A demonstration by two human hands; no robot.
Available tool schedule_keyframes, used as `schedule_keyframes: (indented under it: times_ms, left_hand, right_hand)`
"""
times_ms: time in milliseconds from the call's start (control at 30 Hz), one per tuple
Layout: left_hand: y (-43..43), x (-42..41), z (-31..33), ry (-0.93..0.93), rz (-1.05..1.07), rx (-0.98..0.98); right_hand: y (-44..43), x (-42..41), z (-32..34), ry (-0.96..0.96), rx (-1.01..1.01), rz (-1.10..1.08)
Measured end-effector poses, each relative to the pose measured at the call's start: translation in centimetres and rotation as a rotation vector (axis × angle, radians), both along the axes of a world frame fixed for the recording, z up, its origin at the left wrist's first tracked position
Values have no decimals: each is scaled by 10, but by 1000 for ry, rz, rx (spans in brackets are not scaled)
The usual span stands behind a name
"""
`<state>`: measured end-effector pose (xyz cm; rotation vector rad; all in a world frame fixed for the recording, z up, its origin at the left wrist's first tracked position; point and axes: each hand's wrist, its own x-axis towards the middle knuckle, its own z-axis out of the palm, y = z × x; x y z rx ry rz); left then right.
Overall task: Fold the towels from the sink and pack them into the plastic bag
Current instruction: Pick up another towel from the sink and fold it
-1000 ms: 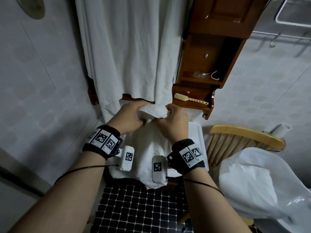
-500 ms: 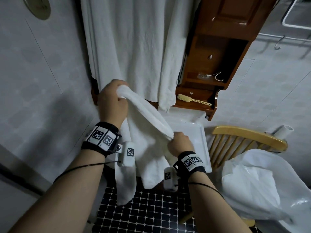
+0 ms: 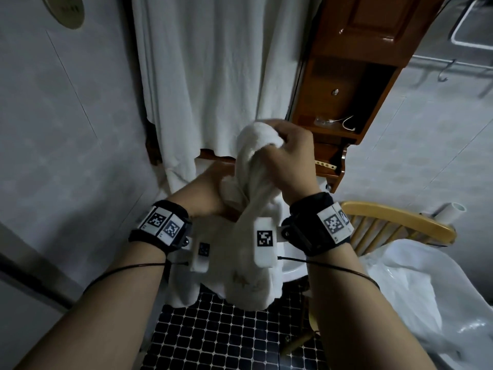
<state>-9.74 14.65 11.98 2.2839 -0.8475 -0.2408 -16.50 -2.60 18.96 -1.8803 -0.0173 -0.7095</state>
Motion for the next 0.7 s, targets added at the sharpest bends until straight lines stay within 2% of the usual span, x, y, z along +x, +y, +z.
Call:
schedule_keyframes:
  times_ms: [67, 133, 200, 267, 367, 433, 567, 633, 700]
  left_hand:
    - [-8, 2, -12, 18, 3, 66]
    - [-8, 3, -21, 107, 78, -57]
    - [-3, 1, -21, 148, 211, -254]
    - [8, -6, -6, 138, 331, -413]
    - [17, -19, 22, 159, 305, -558]
    - [16, -27, 29, 152, 207, -543]
    - [14, -28, 10, 163, 169, -387]
    - [28, -22, -9, 268, 97, -275]
    - [46, -24, -24, 399, 16, -127]
  right_hand:
    - [5, -2, -1, -41, 108, 69]
    - [-1, -1, -22, -17, 72, 12]
    - [-13, 0, -59, 102, 38, 21]
    - [-18, -3, -101, 314, 20, 106]
    - [0, -7, -150, 484, -144, 321]
    - [24, -12, -162, 525, -233, 401]
    - [50, -17, -178, 715, -395, 400]
    - [44, -17, -198, 722, -378, 440]
    - [40, -33, -187, 697, -220, 404]
